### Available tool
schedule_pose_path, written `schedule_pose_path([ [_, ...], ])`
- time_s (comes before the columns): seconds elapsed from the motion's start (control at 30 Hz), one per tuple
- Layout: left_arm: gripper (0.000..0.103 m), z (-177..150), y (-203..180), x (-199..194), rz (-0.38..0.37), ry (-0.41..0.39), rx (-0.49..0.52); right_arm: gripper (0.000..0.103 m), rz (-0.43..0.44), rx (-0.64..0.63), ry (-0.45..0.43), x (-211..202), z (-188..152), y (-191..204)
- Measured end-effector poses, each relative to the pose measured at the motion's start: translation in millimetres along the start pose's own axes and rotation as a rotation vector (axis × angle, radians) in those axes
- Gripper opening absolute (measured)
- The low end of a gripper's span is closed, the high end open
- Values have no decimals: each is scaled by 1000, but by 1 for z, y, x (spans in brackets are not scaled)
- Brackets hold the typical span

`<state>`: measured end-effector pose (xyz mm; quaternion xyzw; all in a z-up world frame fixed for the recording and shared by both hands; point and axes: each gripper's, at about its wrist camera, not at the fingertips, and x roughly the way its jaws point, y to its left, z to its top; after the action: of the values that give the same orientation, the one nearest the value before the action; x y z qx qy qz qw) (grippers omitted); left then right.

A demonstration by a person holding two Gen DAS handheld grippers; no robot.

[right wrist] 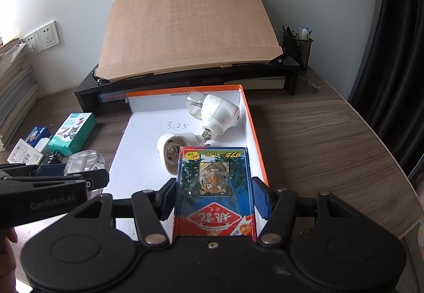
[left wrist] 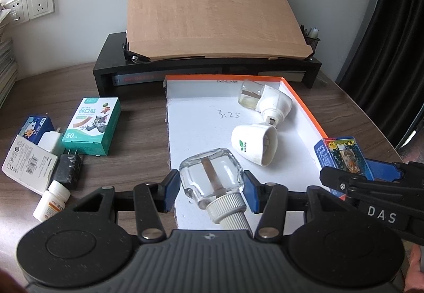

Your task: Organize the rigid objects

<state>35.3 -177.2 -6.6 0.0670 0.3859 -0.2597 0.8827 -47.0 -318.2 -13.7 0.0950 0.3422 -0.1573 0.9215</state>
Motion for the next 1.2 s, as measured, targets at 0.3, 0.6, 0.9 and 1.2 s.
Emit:
schedule_pose_path([
  [0.3, 51, 19, 6, 14, 10, -12, -17, 71, -11, -5, -6, 18, 19, -3],
  [0.6, 51, 46, 12, 33, 22, -29, -25, 71, -29, -12, -15, 41, 40, -9],
  [0.9, 51, 60, 11, 49, 21, -19, -11, 71, -39, -16, 8, 59, 45, -11],
  [1.2, 51, 65, 14, 63, 22, 2, -9, 71, -42, -17, 31, 73, 46, -7],
])
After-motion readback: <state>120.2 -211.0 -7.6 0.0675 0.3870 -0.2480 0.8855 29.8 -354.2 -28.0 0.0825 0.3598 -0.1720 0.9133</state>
